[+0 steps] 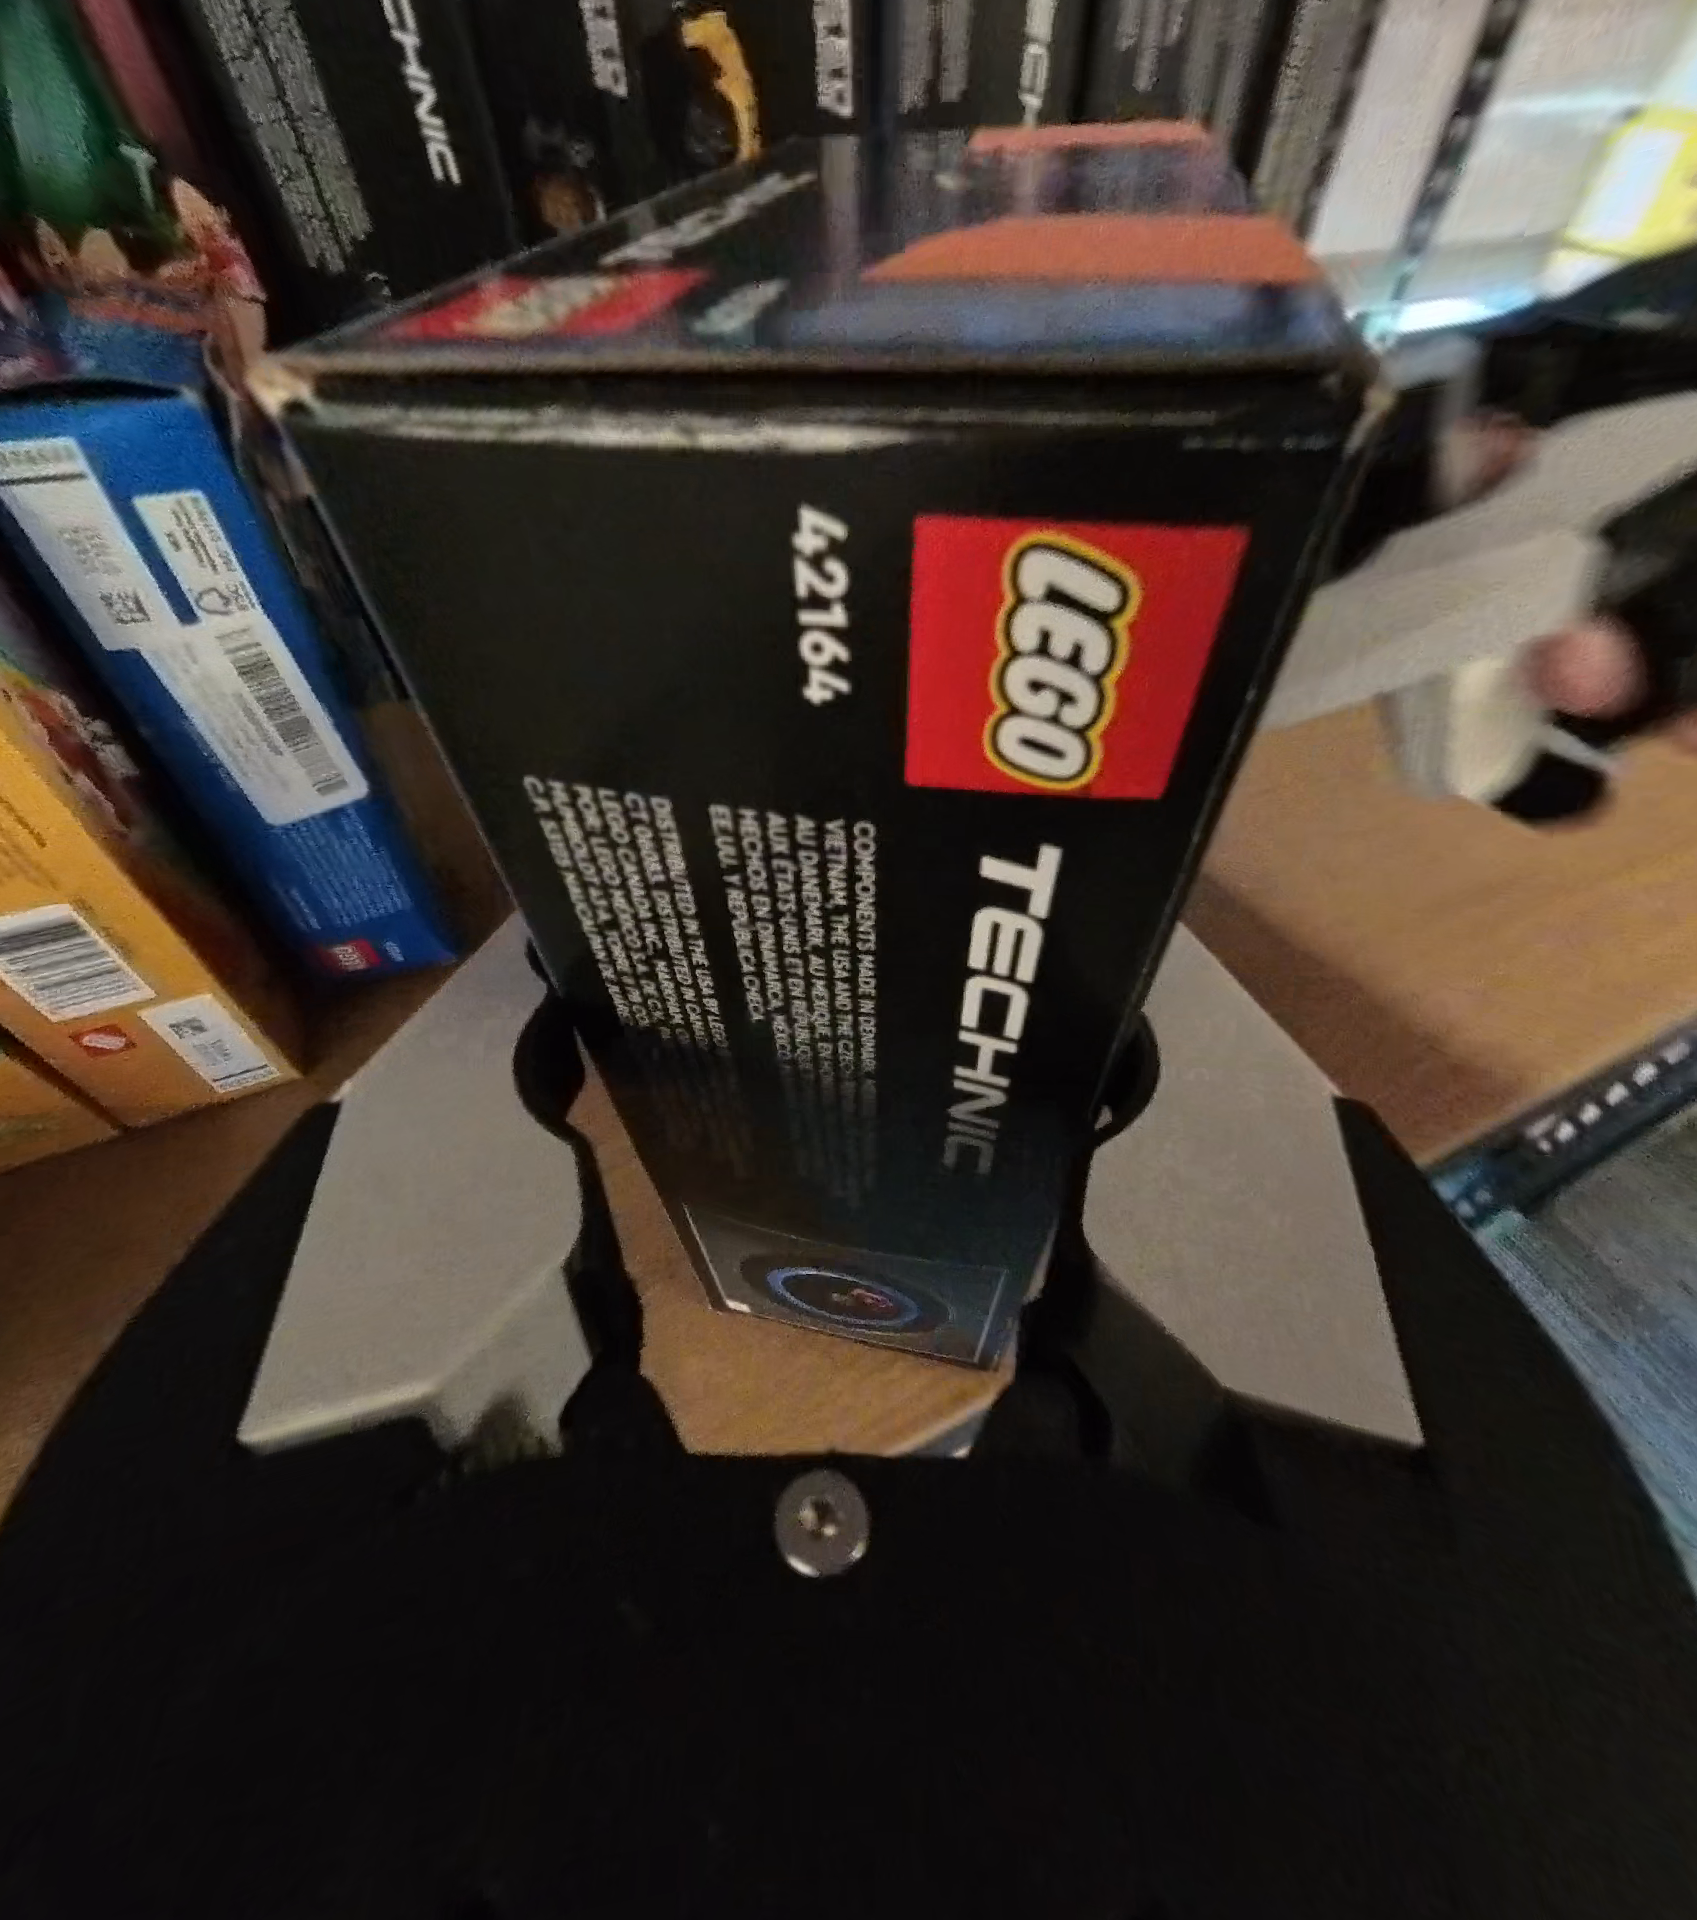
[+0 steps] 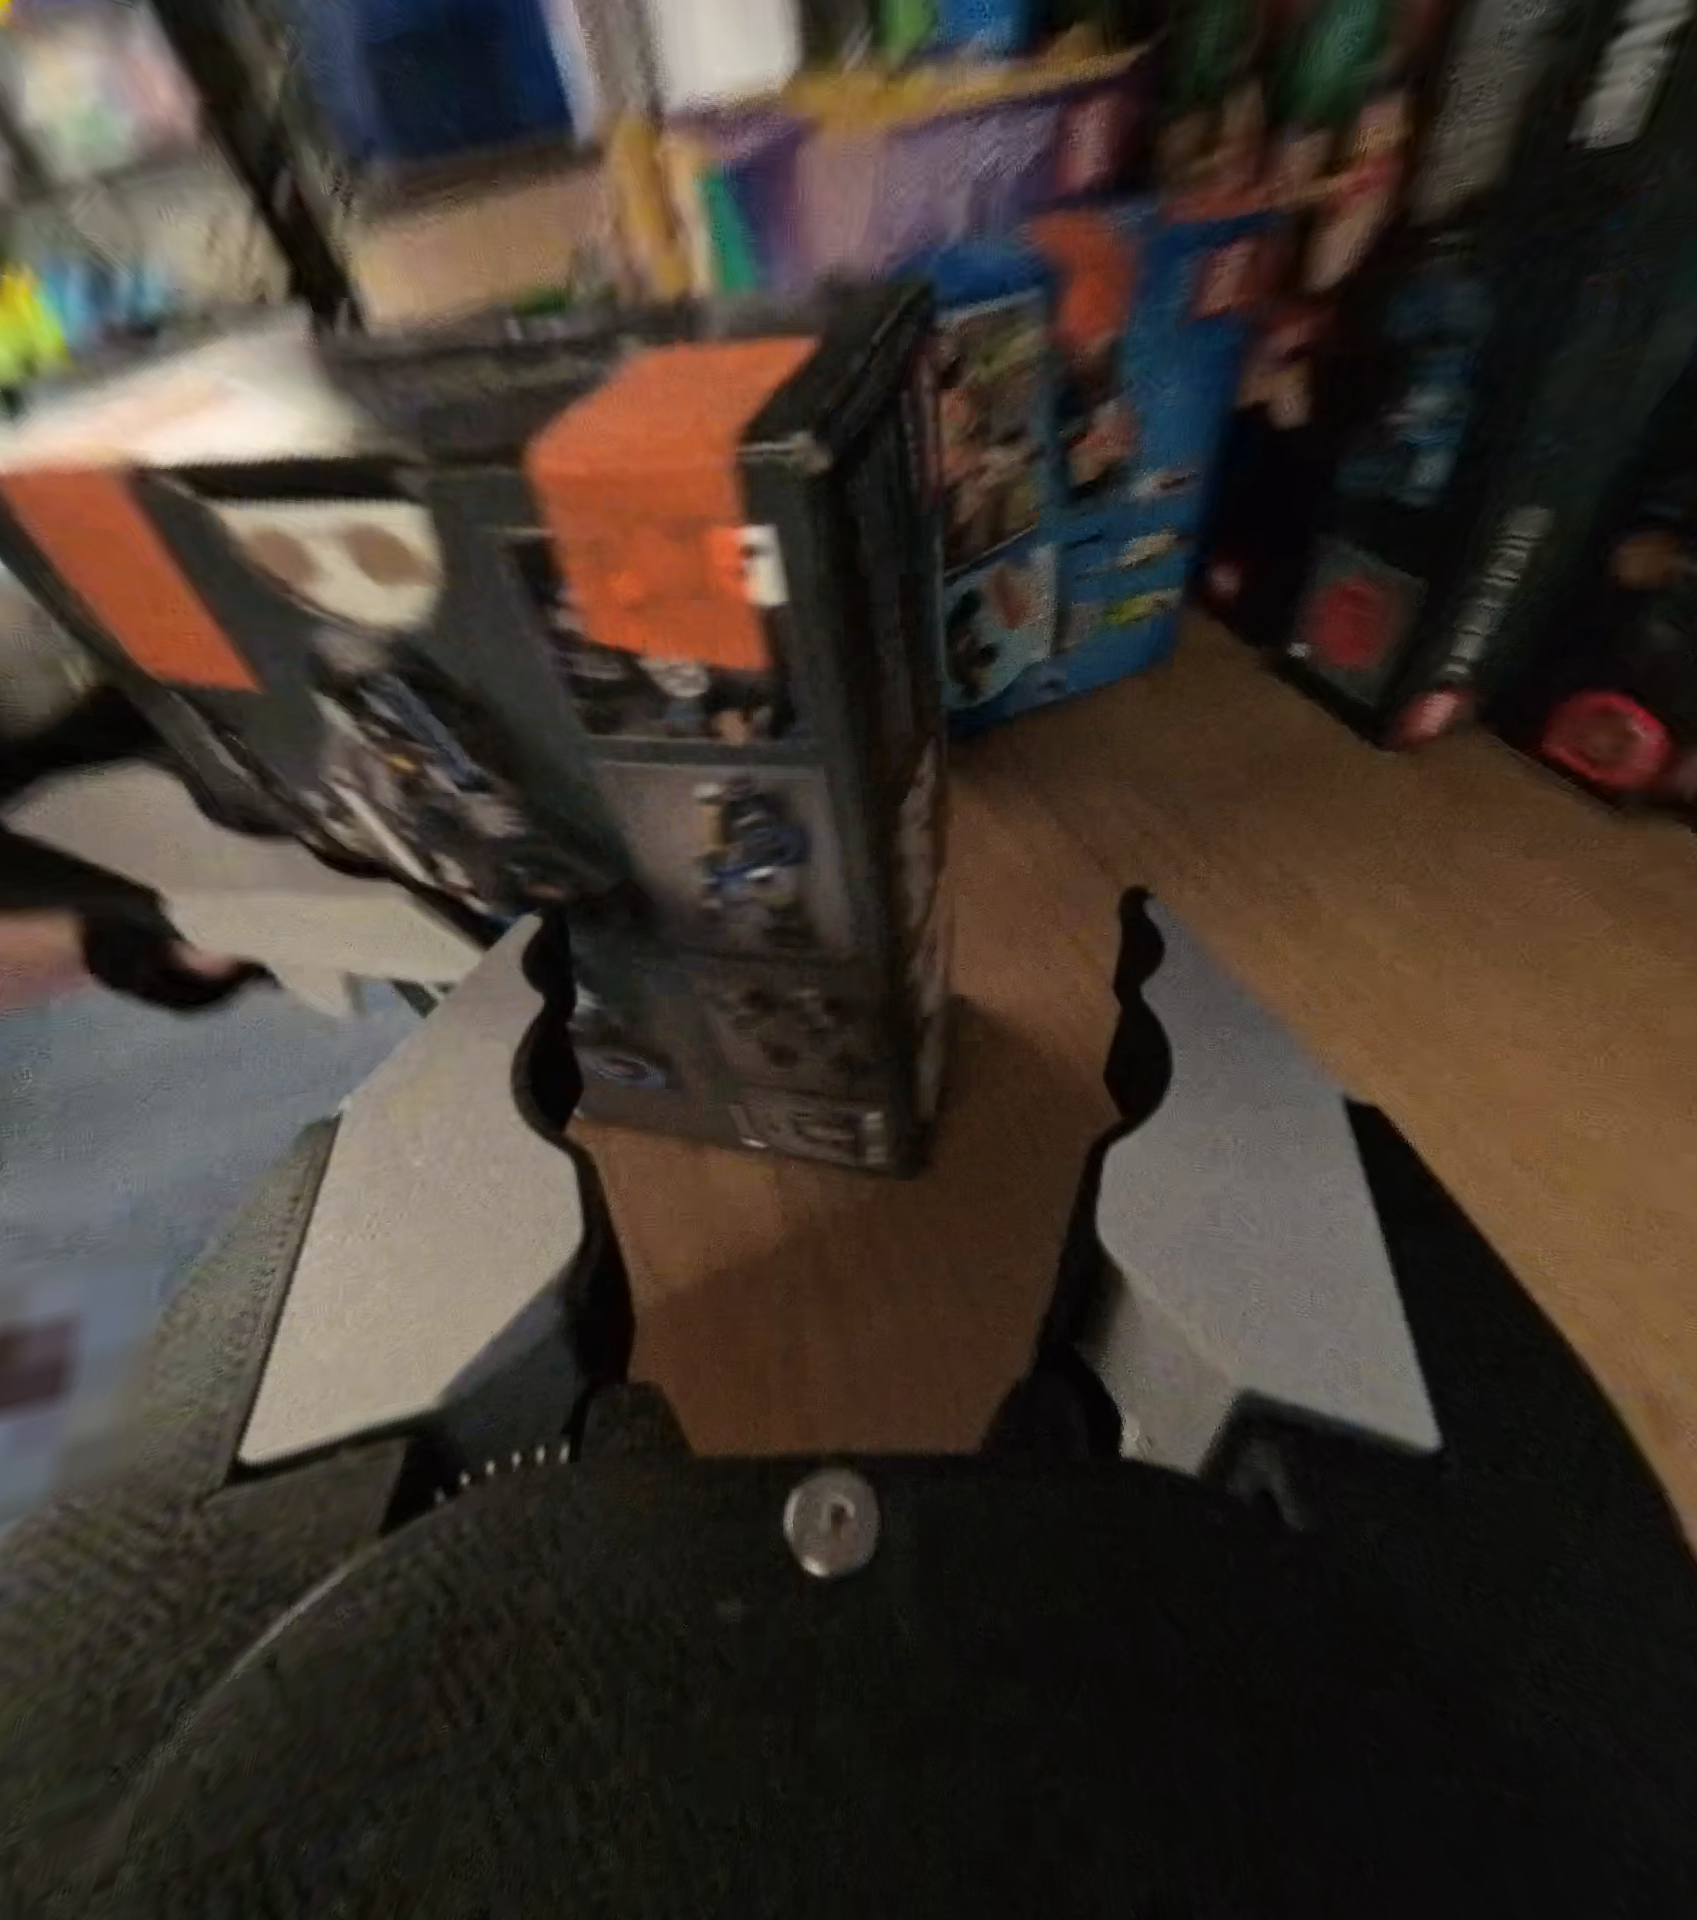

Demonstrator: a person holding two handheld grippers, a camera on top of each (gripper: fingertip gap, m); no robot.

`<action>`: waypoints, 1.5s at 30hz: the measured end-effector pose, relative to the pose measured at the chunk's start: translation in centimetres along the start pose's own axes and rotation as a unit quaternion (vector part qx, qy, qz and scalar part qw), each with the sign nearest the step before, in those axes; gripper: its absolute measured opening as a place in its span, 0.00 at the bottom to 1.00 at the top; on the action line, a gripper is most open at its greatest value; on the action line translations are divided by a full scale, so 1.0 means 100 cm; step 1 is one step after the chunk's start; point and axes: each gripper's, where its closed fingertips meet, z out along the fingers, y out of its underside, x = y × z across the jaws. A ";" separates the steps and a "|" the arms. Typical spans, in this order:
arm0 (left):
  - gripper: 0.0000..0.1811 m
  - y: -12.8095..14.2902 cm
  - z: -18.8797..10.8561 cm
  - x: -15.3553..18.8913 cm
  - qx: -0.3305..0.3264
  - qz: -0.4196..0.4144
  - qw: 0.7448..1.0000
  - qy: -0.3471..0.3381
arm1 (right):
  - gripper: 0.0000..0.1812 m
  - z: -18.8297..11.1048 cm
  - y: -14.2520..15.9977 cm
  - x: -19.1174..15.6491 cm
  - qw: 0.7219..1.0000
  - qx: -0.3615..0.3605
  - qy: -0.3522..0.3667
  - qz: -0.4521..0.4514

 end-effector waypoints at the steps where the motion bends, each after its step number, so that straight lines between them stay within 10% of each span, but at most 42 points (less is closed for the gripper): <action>1: 0.56 -0.002 0.007 0.002 -0.003 -0.006 1.000 -0.014 | 0.56 -0.013 0.000 0.001 0.998 0.031 0.039 0.029; 10: 0.45 -0.001 0.007 0.085 -0.052 -0.120 0.972 0.194 | 0.60 -0.076 0.019 -0.036 0.957 0.161 0.206 0.123; 16: 0.37 0.019 -0.099 0.041 -0.018 -0.205 0.962 0.181 | 0.72 -0.041 0.024 -0.015 0.911 0.095 0.401 0.022; 21: 0.35 0.084 -0.205 0.029 -0.070 -0.181 0.971 0.140 | 0.47 -0.039 0.038 0.000 0.893 0.041 0.447 0.021; 28: 0.34 0.147 -0.291 0.027 -0.167 -0.171 0.964 0.113 | 0.46 -0.123 0.059 0.064 0.875 0.021 0.481 0.044; 37: 0.32 0.132 -0.247 0.080 -0.205 -0.172 0.963 0.021 | 0.46 -0.283 0.080 0.273 0.798 0.026 0.595 0.087; 45: 0.27 0.124 -0.124 0.207 -0.228 -0.151 0.960 0.056 | 0.46 -0.278 0.066 0.383 0.867 0.005 0.489 0.098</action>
